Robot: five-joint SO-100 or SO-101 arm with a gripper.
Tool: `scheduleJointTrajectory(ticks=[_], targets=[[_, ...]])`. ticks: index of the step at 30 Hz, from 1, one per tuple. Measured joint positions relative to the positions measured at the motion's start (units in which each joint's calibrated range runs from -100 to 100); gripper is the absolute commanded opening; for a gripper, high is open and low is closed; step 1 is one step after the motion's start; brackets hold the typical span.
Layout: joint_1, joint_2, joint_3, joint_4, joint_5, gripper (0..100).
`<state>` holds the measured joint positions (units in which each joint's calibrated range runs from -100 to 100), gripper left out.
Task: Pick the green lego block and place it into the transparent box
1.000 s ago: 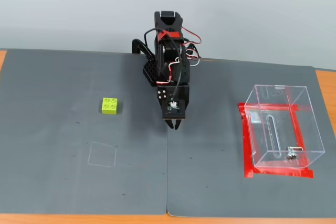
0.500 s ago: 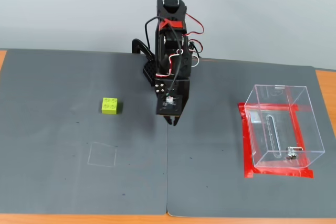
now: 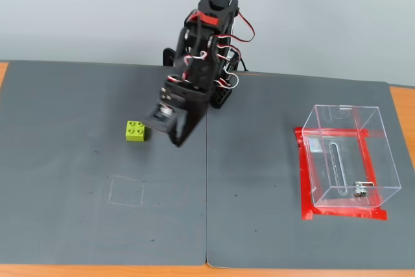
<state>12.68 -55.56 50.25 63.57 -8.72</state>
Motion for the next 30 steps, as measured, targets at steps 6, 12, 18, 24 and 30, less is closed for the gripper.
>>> scheduleJointTrajectory(ticks=[6, 12, 18, 24, 30], targets=[[5.6, 0.1, -0.6, 3.0, -7.5, 2], [11.3, 0.1, -0.7, 4.8, -13.2, 10], [15.3, 1.7, -0.7, 5.6, -16.1, 15], [19.8, 10.1, -1.1, 8.6, -19.4, 24], [20.2, 17.6, -5.9, 8.6, -20.2, 24]])
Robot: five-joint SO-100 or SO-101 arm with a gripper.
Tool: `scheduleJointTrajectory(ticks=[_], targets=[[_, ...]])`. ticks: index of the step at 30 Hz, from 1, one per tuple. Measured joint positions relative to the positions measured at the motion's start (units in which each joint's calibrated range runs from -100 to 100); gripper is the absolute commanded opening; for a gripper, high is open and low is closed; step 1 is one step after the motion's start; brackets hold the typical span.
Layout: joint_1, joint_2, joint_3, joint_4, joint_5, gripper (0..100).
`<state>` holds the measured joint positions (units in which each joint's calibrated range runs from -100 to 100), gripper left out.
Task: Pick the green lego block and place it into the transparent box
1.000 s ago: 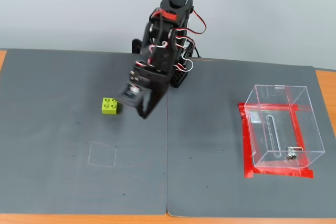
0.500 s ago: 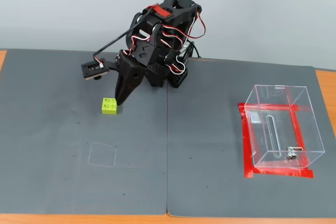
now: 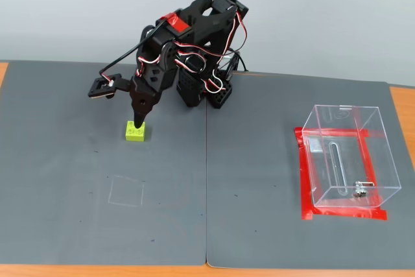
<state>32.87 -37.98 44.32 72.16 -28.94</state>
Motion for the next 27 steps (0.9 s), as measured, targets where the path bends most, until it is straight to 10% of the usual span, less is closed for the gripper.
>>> scheduleJointTrajectory(ticks=[27], targets=[[4.6, 21.0, -7.5, -5.9, 8.2, 30]])
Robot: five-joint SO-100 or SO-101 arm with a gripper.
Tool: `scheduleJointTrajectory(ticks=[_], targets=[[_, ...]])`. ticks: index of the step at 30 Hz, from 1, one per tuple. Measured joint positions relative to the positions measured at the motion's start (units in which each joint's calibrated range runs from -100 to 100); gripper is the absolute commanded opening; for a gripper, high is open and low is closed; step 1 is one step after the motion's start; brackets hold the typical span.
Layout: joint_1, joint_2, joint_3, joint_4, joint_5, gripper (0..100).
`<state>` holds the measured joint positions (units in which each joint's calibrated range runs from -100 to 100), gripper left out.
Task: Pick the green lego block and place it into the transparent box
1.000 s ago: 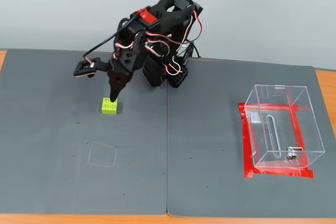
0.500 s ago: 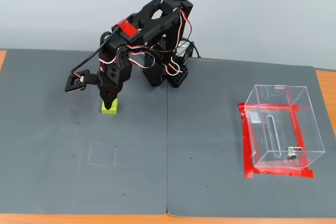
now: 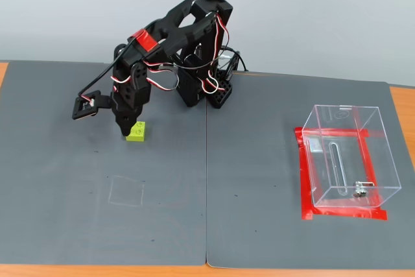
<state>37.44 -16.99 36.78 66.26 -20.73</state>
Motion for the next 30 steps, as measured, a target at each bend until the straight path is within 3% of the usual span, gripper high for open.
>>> scheduleJointTrajectory(ticks=[30], targets=[[0.0, 2.4, 8.1, -8.3, 1.1, 30]])
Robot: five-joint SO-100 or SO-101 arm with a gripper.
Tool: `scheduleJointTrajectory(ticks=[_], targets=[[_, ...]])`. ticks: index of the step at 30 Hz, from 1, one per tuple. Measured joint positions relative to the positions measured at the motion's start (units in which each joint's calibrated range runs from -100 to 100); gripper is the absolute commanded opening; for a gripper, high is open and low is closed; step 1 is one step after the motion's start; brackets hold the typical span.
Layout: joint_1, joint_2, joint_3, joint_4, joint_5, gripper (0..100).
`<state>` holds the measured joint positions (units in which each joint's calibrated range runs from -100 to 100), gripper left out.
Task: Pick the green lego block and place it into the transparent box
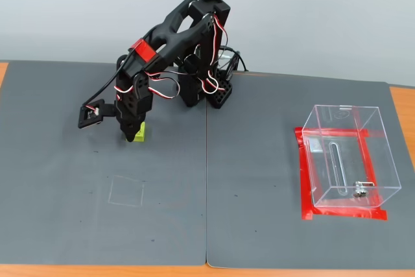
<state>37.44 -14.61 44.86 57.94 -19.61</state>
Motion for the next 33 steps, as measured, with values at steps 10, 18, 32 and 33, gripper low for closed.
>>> scheduleJointTrajectory(ticks=[10, 18, 32, 33], targets=[[0.0, 0.0, 1.3, -0.4, -0.1, 30], [-0.1, 0.1, 4.2, -2.8, -0.2, 30], [-0.1, 2.0, 4.6, -3.1, -0.2, 29], [-0.1, 2.4, 4.6, -3.1, -0.2, 27]])
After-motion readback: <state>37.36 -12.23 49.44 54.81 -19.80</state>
